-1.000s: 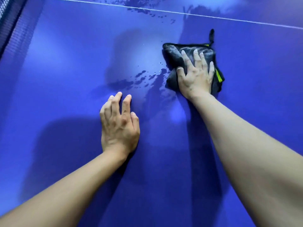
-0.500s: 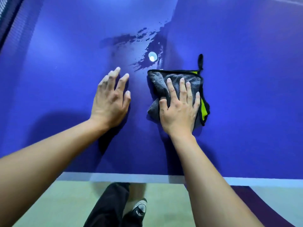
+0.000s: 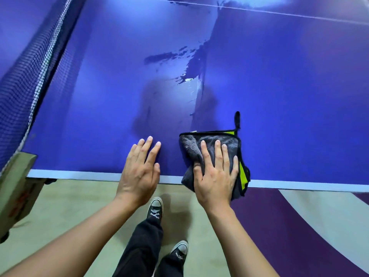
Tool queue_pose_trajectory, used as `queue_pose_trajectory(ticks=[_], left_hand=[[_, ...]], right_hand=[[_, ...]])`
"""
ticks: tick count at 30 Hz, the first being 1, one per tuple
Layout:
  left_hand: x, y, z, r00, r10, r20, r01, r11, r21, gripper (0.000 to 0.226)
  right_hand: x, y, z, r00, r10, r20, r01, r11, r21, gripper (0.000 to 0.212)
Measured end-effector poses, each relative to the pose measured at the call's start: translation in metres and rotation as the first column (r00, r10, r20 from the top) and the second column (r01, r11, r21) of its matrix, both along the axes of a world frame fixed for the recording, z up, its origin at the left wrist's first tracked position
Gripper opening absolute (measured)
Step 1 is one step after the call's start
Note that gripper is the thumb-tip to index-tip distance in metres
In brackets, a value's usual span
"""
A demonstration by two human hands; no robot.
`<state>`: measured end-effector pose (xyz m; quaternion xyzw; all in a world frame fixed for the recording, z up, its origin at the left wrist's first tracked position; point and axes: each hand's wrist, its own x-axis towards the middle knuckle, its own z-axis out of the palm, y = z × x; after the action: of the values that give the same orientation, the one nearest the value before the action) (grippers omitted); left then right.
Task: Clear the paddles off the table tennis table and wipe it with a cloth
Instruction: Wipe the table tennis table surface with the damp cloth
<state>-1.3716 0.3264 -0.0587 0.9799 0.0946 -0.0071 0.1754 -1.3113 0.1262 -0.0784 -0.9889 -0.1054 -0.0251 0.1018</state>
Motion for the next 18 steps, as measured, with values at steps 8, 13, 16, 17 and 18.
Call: queue_pose_trajectory(ticks=[8, 13, 16, 17, 18], left_hand=[[0.008, 0.014, 0.004, 0.998, 0.018, 0.062, -0.014, 0.998, -0.066, 0.052], [0.056, 0.058, 0.001, 0.996, 0.011, 0.083, -0.010, 1.000, -0.017, 0.052], [0.104, 0.092, 0.001, 0.997, -0.001, 0.078, 0.001, 1.000, -0.007, 0.055], [0.121, 0.102, 0.000, 0.997, -0.004, 0.079, 0.003, 1.000, 0.002, 0.056], [0.137, 0.110, 0.000, 0.996, -0.003, 0.085, 0.002, 1.000, 0.013, 0.056]], right_hand=[[0.035, 0.038, -0.010, 0.996, 0.004, 0.090, -0.003, 1.000, -0.007, 0.061], [0.100, 0.091, -0.009, 0.998, -0.046, 0.047, 0.046, 0.999, 0.001, 0.066], [0.151, 0.111, -0.007, 0.997, -0.079, 0.020, 0.080, 0.997, -0.011, 0.066], [0.168, 0.116, -0.006, 0.996, -0.089, 0.009, 0.089, 0.996, -0.022, 0.066], [0.182, 0.119, -0.005, 0.995, -0.096, -0.002, 0.096, 0.995, -0.030, 0.066]])
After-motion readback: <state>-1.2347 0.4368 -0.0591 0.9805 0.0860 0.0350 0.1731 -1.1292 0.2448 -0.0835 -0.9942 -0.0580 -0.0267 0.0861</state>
